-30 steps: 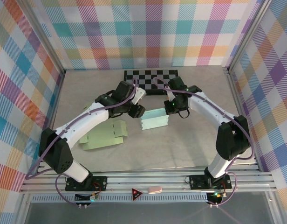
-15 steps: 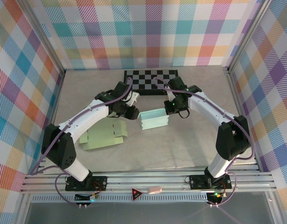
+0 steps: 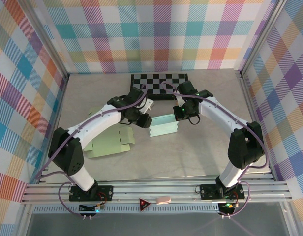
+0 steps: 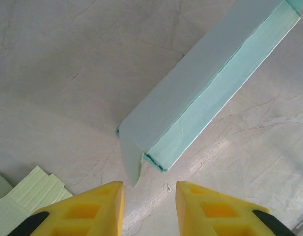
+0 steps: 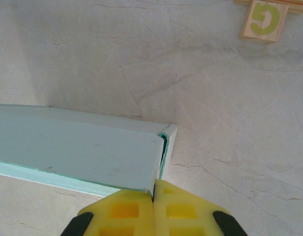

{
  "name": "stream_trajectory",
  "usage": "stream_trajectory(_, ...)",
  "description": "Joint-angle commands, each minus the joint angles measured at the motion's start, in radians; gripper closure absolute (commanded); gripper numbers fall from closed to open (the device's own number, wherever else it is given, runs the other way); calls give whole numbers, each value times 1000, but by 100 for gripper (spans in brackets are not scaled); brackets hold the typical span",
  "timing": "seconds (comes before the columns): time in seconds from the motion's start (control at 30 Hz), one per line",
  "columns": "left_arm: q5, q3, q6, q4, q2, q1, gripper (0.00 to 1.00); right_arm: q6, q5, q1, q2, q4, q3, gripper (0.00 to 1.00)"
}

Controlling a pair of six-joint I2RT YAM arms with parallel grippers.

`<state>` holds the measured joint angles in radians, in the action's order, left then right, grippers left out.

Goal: Fold the paper box

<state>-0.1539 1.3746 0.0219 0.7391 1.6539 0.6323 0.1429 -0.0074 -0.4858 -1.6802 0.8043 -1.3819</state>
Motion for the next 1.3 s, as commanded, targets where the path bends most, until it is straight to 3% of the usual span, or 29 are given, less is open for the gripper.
stream_trajectory(0.0,53,32,30,13,16,15,69,11,-6,-10,-10,64,-3,100)
stream_trajectory(0.23,100,44,54,14,29,29,77,12,-6,-10,-10,59,-2,100)
stream_trajectory(0.7,79,79,38,21,63,35,90,11,-4,-10,-16,61,-9,100)
stream_trajectory(1.27,55,141,-226,55,94,47,93,82,13,-26,-11,64,-18,100)
